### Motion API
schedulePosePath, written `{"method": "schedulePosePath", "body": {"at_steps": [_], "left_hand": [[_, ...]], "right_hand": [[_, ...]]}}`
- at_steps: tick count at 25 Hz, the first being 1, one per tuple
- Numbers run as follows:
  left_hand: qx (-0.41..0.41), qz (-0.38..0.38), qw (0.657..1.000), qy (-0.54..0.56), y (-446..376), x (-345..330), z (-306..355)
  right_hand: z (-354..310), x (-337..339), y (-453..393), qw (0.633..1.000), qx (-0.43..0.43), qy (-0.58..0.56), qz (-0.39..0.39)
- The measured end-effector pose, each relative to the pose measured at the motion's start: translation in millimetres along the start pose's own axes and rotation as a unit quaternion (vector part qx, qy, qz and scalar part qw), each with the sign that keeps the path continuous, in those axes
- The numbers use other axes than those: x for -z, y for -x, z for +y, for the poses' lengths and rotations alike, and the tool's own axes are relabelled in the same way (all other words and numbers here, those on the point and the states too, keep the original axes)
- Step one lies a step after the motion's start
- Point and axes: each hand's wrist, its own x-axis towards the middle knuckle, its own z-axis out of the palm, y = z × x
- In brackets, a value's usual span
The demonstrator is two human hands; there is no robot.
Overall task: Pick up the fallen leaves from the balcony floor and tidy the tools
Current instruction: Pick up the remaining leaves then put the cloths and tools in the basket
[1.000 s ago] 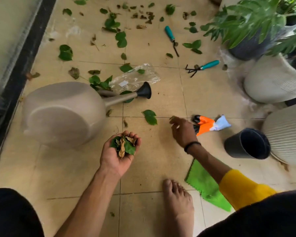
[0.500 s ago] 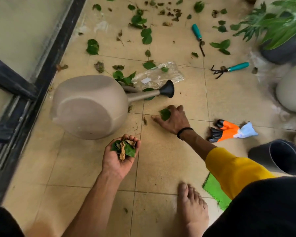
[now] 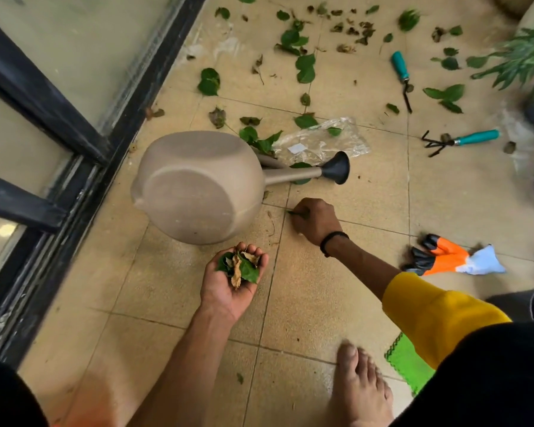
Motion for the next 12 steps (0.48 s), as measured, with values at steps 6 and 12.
{"method": "schedulePosePath", "body": {"at_steps": [6, 12], "left_hand": [[-0.013, 0.011, 1.000, 0.003, -2.5, 12.4, 6.6], [-0.036, 0.020, 0.999, -0.005, 9.5, 33.4, 32.0]], "right_hand": [[-33.3, -5.1, -31.4, 0.993, 0.105, 0.033, -0.044], [-49.2, -24.8, -62.4, 0.969, 0.129, 0.160, -0.138]]}}
